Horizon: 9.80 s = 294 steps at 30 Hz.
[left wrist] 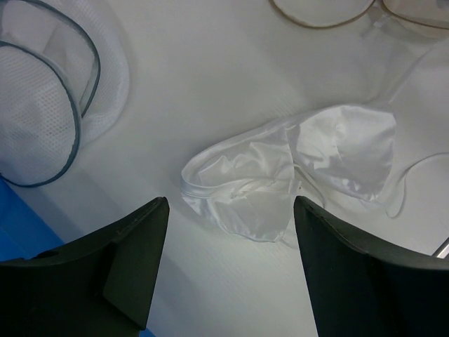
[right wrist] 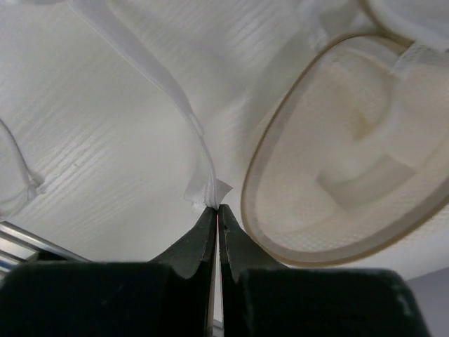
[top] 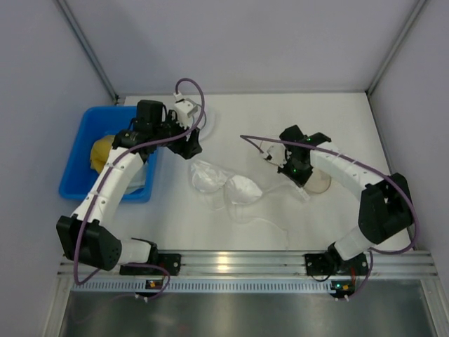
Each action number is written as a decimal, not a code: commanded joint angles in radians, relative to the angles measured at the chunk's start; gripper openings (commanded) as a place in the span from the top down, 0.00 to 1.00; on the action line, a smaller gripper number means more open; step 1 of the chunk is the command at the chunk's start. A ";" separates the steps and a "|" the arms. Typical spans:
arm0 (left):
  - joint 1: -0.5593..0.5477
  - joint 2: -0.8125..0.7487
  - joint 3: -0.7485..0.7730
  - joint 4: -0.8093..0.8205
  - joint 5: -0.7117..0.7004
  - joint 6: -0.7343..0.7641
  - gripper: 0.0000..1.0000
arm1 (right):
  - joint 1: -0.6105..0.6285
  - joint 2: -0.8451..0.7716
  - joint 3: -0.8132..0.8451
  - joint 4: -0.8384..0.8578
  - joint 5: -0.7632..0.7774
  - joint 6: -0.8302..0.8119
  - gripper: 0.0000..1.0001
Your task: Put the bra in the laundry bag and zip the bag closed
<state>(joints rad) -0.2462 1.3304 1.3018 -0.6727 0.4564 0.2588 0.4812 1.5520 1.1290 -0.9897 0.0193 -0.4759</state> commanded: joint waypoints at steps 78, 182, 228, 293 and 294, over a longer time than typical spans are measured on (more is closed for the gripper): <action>-0.221 -0.059 -0.070 0.018 0.133 0.169 0.22 | 0.048 -0.595 -0.009 0.438 -0.013 0.001 0.01; -0.125 0.360 0.142 0.329 -0.006 0.320 1.00 | -0.696 -0.647 -0.167 0.306 -0.596 0.275 0.01; -0.088 -0.095 -0.274 0.082 0.116 0.098 0.54 | -0.313 -0.264 -0.187 0.316 -0.671 0.218 0.10; -0.420 0.164 -0.299 -0.005 -0.154 0.986 0.99 | -0.193 -0.138 -0.186 0.415 -0.654 0.293 0.19; -0.420 0.158 -0.288 -0.005 -0.147 0.972 1.00 | -0.194 -0.136 -0.184 0.416 -0.653 0.293 0.19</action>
<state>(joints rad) -0.6685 1.5402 0.9653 -0.7021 0.2703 1.2816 0.2916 1.4525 0.9253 -0.5728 -0.6090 -0.1642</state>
